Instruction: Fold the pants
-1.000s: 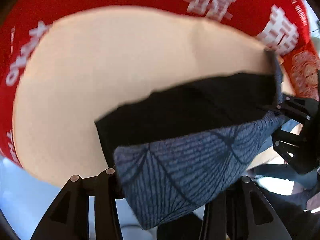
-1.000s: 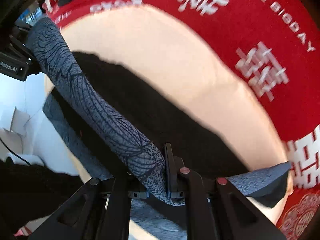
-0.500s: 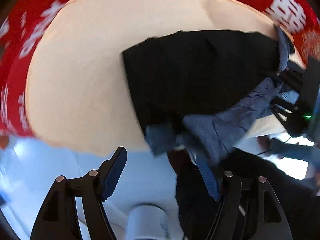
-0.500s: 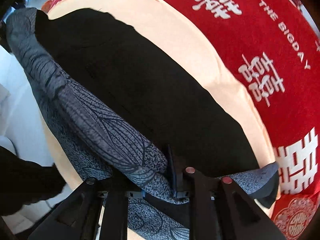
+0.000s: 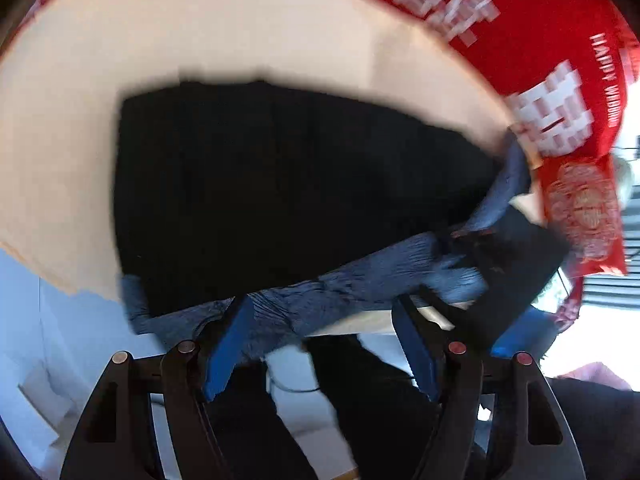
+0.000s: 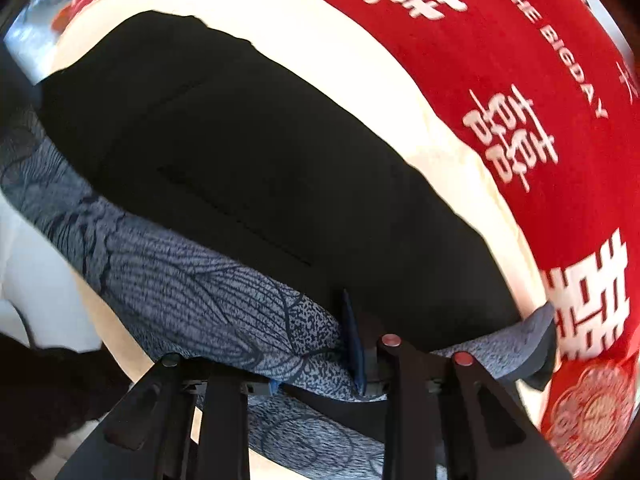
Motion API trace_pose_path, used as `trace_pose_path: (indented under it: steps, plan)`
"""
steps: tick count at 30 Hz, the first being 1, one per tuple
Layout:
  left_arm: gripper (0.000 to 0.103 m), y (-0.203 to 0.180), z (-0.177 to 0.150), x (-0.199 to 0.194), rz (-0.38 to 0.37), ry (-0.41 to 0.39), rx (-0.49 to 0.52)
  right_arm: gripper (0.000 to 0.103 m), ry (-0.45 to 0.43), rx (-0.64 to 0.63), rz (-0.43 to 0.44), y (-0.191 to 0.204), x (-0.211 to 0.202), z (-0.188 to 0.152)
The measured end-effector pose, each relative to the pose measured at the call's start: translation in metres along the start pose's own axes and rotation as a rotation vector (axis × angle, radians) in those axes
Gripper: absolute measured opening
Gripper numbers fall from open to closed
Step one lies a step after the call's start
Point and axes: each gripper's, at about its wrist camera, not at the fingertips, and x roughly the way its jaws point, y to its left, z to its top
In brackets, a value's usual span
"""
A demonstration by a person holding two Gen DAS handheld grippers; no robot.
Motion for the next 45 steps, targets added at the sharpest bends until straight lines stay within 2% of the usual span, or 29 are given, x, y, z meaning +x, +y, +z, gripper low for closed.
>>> trace_pose_path:
  steps: [1, 2, 3, 4, 6, 7, 10, 12, 14, 16, 18, 20, 24, 25, 27, 28, 29, 30, 31, 33, 34, 37, 42, 45]
  plan:
    - [0.075, 0.008, 0.000, 0.008, 0.007, 0.016, -0.023, 0.041, -0.029, -0.001, 0.027, -0.004, -0.007, -0.005]
    - [0.075, 0.012, 0.001, 0.016, 0.045, 0.032, -0.033, 0.050, -0.030, -0.010, 0.051, -0.006, -0.014, -0.007]
    - [0.075, 0.018, 0.000, 0.021, 0.070, 0.050, -0.036, 0.073, -0.015, -0.018, 0.070, -0.008, -0.019, -0.010]
    - [0.075, 0.020, -0.001, 0.021, 0.064, 0.047, -0.048, 0.079, -0.016, -0.022, 0.102, -0.017, -0.029, -0.017]
    - [0.075, 0.021, -0.004, 0.017, 0.063, 0.034, -0.071, 0.079, -0.031, 0.002, 0.137, -0.038, -0.049, -0.030]
    - [0.075, 0.017, -0.005, 0.019, 0.088, 0.042, -0.058, 0.079, -0.026, 0.019, 0.145, -0.047, -0.053, -0.034]
    - [0.075, 0.002, -0.005, 0.026, 0.169, 0.050, -0.026, 0.079, 0.013, 0.203, 0.164, -0.105, -0.067, -0.053]
    - [0.075, -0.015, -0.005, 0.023, 0.199, 0.038, 0.014, 0.079, 0.054, 0.416, 0.134, -0.168, -0.063, -0.064]
    - [0.075, -0.046, -0.005, 0.021, 0.242, 0.017, 0.103, 0.080, 0.101, 0.614, 0.099, -0.221, -0.051, -0.072]
    - [0.075, -0.071, 0.008, 0.028, 0.260, 0.004, 0.160, 0.081, 0.174, 0.846, 0.071, -0.276, -0.028, -0.083]
    - [0.075, -0.088, 0.016, 0.034, 0.256, 0.005, 0.177, 0.081, 0.274, 1.021, 0.081, -0.308, -0.001, -0.091]
    - [0.075, -0.102, 0.027, 0.043, 0.251, 0.012, 0.188, 0.081, 0.329, 1.117, 0.109, -0.324, 0.022, -0.092]
    - [0.075, -0.112, 0.032, 0.059, 0.270, 0.066, 0.217, 0.081, 0.390, 1.097, 0.027, -0.329, 0.044, -0.075]
    - [0.075, -0.114, 0.032, 0.064, 0.279, 0.080, 0.227, 0.082, 0.411, 1.067, -0.029, -0.327, 0.047, -0.068]
    - [0.075, -0.110, 0.031, 0.067, 0.292, 0.093, 0.242, 0.084, 0.491, 1.009, -0.115, -0.326, 0.063, -0.053]
    - [0.075, -0.107, 0.032, 0.068, 0.300, 0.103, 0.250, 0.083, 0.575, 0.981, -0.156, -0.322, 0.071, -0.054]
    - [0.075, -0.108, 0.032, 0.070, 0.303, 0.108, 0.254, 0.083, 0.596, 1.001, -0.147, -0.321, 0.072, -0.059]
    - [0.075, -0.107, 0.033, 0.070, 0.306, 0.112, 0.260, 0.075, 0.569, 1.047, -0.122, -0.322, 0.068, -0.063]
    - [0.075, -0.105, 0.034, 0.071, 0.309, 0.118, 0.270, 0.055, 0.526, 1.087, -0.090, -0.323, 0.060, -0.067]
    - [0.075, -0.104, 0.035, 0.072, 0.319, 0.127, 0.287, 0.035, 0.489, 1.110, -0.067, -0.325, 0.045, -0.071]
    - [0.075, -0.115, 0.037, 0.082, 0.325, 0.134, 0.297, 0.025, 0.455, 1.137, -0.045, -0.324, 0.031, -0.076]
    - [0.075, -0.141, 0.033, 0.096, 0.331, 0.146, 0.318, 0.015, 0.411, 1.212, -0.036, -0.328, 0.002, -0.094]
    - [0.075, -0.153, 0.036, 0.096, 0.325, 0.158, 0.365, 0.007, 0.367, 1.366, -0.051, -0.322, -0.044, -0.133]
    - [0.075, -0.164, 0.036, 0.096, 0.322, 0.160, 0.403, 0.007, 0.355, 1.450, -0.076, -0.317, -0.062, -0.163]
